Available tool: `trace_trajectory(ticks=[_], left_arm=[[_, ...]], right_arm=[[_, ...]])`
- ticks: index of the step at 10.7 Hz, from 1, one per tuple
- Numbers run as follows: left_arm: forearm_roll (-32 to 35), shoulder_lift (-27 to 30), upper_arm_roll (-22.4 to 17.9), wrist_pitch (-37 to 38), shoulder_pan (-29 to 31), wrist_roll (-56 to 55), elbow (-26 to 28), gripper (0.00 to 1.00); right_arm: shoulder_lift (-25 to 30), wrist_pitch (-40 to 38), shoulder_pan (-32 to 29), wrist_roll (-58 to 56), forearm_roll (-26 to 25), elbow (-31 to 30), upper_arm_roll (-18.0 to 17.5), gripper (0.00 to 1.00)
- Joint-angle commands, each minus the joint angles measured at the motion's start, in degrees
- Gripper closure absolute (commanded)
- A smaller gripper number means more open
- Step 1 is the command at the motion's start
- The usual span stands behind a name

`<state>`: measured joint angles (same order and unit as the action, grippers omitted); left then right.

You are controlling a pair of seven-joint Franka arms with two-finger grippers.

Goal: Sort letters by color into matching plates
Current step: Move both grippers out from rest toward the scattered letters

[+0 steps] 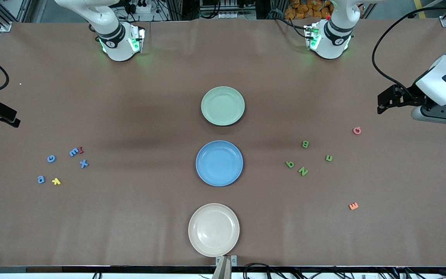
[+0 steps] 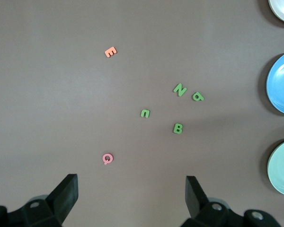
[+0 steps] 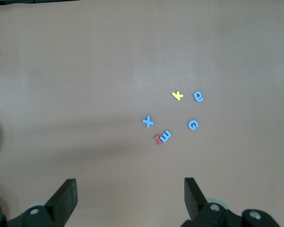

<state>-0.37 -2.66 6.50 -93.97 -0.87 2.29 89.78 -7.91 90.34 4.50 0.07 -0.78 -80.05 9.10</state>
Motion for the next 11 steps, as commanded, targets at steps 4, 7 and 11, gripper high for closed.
trace_trajectory(ticks=[4,7,11], left_arm=[[0.81,-0.41,0.01,0.28,-0.62,-0.26,-0.93,0.0],[1.08,-1.47,0.35,0.46,-0.45,-8.22,1.08,0.0],[0.29,1.59,1.67,-13.02,0.7,-8.35,17.12,0.0]], right_arm=[[-0.08,0.1,-0.28,-0.68,1.74,0.16,-0.22,0.0],[-0.52,0.36,-0.28,0.19,2.01,-0.45,-0.22,0.0],[-0.26,9.54,-1.85,0.64,5.96,-11.04,-0.22,0.0]])
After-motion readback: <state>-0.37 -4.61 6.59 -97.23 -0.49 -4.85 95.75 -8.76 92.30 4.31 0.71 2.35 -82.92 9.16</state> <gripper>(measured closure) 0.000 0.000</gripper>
